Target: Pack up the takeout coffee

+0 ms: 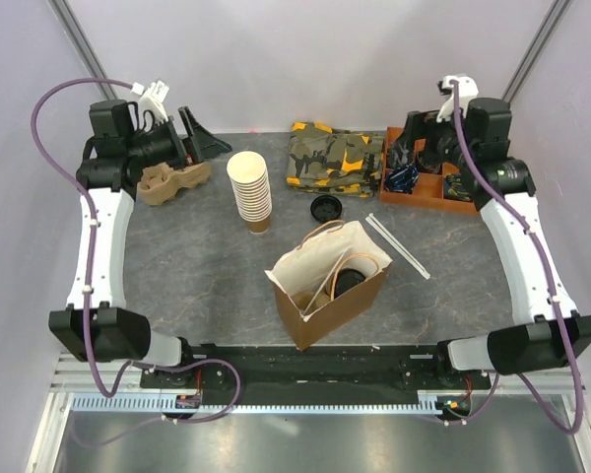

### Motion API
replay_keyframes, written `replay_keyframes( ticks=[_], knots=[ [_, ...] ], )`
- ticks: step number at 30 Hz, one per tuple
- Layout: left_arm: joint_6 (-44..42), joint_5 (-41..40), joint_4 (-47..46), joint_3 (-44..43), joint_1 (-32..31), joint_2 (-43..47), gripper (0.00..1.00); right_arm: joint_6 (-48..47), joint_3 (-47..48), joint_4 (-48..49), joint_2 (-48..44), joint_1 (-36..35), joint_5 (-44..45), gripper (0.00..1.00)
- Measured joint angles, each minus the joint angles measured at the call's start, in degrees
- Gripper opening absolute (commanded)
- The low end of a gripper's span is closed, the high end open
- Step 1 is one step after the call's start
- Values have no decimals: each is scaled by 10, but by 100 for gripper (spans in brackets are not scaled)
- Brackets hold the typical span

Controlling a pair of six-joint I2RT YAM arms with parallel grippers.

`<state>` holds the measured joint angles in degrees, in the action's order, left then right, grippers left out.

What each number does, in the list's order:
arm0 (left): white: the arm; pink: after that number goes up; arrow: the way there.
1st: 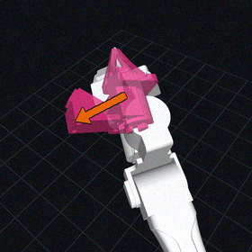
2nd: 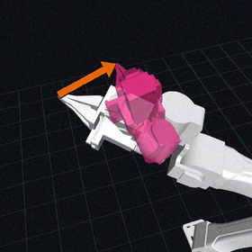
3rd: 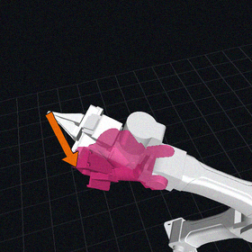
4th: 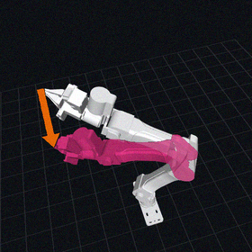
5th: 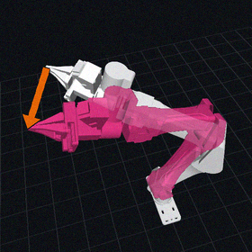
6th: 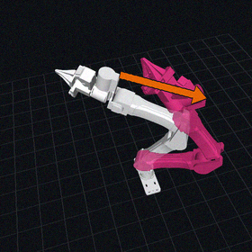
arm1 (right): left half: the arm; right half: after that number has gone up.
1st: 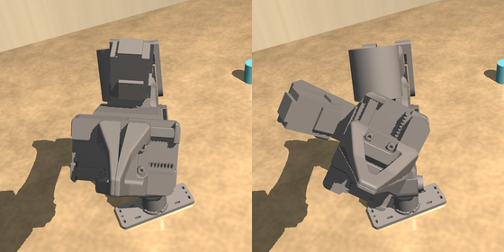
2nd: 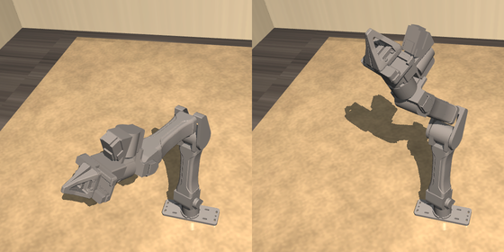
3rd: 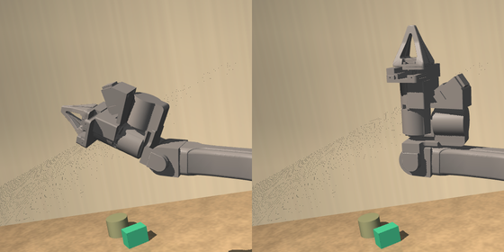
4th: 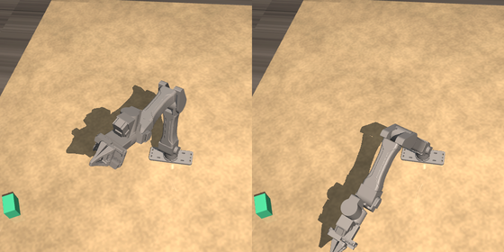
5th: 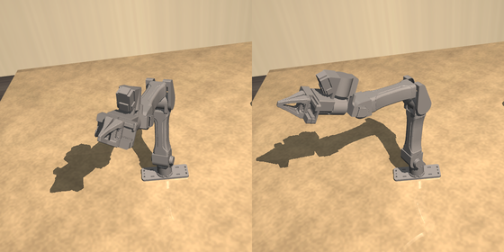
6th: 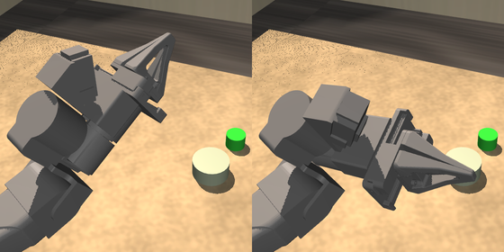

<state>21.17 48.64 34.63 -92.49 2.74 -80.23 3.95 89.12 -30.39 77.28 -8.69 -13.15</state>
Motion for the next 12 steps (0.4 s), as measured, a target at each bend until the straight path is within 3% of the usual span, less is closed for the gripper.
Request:
replay_keyframes(
  ticks=[4, 12],
  knots=[
    [-56, -71, 83, -11, 19, -36, 100, -3, 11, -38, 41, 70, 0, 98],
    [-159, -201, 171, 25, 18, -45, 100, -38, -35, -97, 64, 117, 2, 98]
  ],
)
